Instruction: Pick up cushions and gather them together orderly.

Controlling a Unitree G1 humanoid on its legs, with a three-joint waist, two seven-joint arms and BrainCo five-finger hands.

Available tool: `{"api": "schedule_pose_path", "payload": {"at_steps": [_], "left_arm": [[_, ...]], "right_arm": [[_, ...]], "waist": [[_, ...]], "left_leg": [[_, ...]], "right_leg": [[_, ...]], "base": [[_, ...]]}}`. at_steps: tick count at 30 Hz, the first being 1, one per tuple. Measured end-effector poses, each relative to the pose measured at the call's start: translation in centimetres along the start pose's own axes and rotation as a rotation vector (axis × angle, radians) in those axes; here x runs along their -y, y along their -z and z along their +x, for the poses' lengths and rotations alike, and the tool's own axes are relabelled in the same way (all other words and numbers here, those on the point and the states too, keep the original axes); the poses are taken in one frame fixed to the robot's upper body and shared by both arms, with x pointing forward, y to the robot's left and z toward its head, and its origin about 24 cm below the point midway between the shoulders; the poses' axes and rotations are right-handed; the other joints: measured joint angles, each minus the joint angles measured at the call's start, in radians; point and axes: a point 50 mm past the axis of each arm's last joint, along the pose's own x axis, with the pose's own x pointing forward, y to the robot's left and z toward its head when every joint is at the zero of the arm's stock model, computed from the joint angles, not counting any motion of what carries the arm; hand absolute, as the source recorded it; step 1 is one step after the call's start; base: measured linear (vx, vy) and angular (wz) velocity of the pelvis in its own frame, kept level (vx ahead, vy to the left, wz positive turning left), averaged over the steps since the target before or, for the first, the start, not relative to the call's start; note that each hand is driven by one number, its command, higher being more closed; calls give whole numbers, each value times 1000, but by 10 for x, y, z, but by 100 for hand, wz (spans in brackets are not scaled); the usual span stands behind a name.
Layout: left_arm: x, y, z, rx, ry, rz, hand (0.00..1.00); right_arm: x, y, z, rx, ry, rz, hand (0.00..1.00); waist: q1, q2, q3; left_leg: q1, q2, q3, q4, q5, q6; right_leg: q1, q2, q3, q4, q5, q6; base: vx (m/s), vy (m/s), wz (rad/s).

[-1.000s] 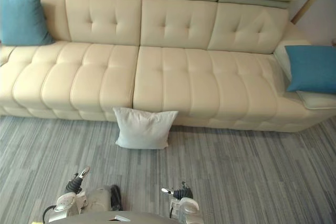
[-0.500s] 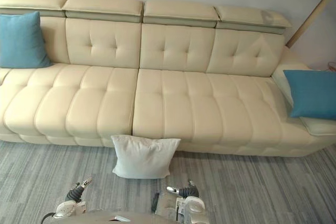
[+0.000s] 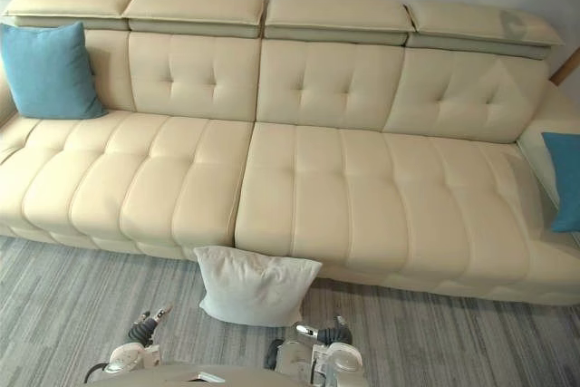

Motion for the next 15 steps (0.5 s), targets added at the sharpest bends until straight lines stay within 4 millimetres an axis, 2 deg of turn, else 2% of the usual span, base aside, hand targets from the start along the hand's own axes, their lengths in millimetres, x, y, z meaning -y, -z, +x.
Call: {"api": "schedule_pose_path", "payload": {"at_steps": [2, 5, 6, 7, 8, 10, 11, 12, 15], "left_arm": [[0, 1, 0, -2, 1, 0, 0], [-3, 0, 0, 0, -9, -14, 0], [-4, -1, 0, 5, -13, -18, 0], [-1, 1, 0, 0, -7, -23, 0], [-4, -1, 0, 4, -15, -23, 0], [-13, 1, 1, -2, -34, -7, 0], [-14, 0, 1, -3, -37, -5, 0], [-15, 1, 1, -4, -37, -3, 0], [-14, 5, 0, -22, -32, 3, 0]], "right_arm": [[1, 1, 0, -4, 3, 1, 0], [1, 2, 0, -7, 4, 1, 0], [1, 2, 0, -9, 5, 0, 0], [3, 3, 0, -8, 9, -2, 0], [2, 3, -1, -8, 7, -1, 0], [-4, 10, -4, -30, -4, 12, 0], [-6, 11, -4, -34, -8, 16, 0], [-7, 12, -5, -37, -9, 19, 0], [-4, 12, -5, -36, -5, 15, 0]], "waist": [[1, 4, -2], [6, 0, -2], [10, 0, -1], [12, 13, -6], [20, 14, -7], [16, -22, -32], [15, -27, -34], [12, -29, -35], [2, -13, -39]], "left_leg": [[-34, 25, 1, 90, -13, 11], [-66, 33, 0, 49, -81, 31], [-76, 33, -3, 8, -81, 36], [-81, 33, -21, -92, -53, -3], [-68, 17, -4, -96, -57, -5], [-51, -17, 25, -142, -47, 12], [-46, -24, 28, -150, -44, 16], [-31, -40, 38, -175, -39, 25], [-6, -75, 57, -219, -27, 40]], "right_leg": [[26, 2, 4, -28, 7, -11], [39, -7, 18, -51, 25, 5], [37, -11, 28, -50, 31, 16], [26, -10, 43, -32, 35, 42], [17, -17, 68, -21, 42, 58], [33, -30, 89, -88, 80, 66], [40, -31, 91, -107, 91, 68], [57, -37, 95, -147, 117, 78], [84, -50, 111, -221, 160, 96]], "base": [[32, 93, 2], [33, 162, -7], [16, 286, -31], [12, 270, -44], [28, 257, -41], [62, 210, -27], [64, 182, -18], [65, 180, -11], [57, 121, -12]]}}
